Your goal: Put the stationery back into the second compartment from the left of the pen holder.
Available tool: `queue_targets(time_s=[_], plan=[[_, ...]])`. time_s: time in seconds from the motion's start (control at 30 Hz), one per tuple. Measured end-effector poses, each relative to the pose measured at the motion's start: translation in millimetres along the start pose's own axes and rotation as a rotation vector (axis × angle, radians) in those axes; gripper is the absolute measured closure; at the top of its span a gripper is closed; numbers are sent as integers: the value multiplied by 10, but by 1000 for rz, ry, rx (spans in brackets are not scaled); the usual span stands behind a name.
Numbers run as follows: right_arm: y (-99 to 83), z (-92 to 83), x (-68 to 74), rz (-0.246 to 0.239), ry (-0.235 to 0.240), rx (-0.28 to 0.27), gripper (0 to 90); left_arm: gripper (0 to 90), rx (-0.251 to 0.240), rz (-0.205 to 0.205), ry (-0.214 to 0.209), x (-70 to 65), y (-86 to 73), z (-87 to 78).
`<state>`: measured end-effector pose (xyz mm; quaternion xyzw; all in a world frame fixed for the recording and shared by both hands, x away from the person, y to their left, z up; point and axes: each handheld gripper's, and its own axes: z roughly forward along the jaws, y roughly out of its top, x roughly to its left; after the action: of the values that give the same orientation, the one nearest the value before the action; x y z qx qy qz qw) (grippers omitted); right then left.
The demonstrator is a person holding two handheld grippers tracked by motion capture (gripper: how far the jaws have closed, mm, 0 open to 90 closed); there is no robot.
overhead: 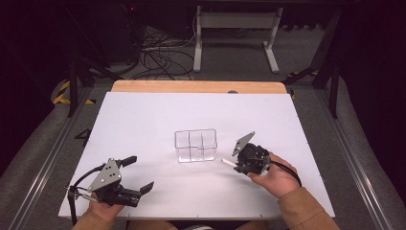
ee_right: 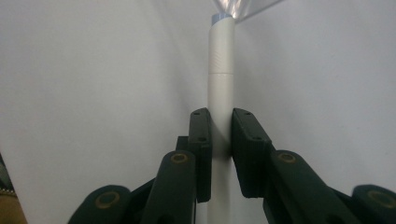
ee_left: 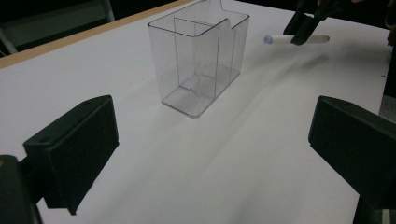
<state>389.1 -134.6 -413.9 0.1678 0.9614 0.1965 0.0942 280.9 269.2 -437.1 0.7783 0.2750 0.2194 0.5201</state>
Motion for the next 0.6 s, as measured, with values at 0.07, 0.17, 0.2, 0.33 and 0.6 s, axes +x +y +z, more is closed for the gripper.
queue_targets(time_s=[0.07, 0.17, 0.2, 0.33, 0.6], plan=[[-7, -50, 16, 2, -11, -39, 789, 25, -2, -4, 1, 2, -1, 0], [-22, -138, 27, -11, -29, -102, 789, 25, -4, -10, 1, 5, -4, 0], [-24, -166, 32, -12, -31, -121, 789, 25, -6, -17, -1, 4, -6, 0], [-22, -274, 45, -16, -46, -197, 789, 25, -12, -14, 8, 9, -5, -2], [-12, -461, 72, -6, -64, -332, 789, 25, -18, -16, 10, 15, -5, 1]])
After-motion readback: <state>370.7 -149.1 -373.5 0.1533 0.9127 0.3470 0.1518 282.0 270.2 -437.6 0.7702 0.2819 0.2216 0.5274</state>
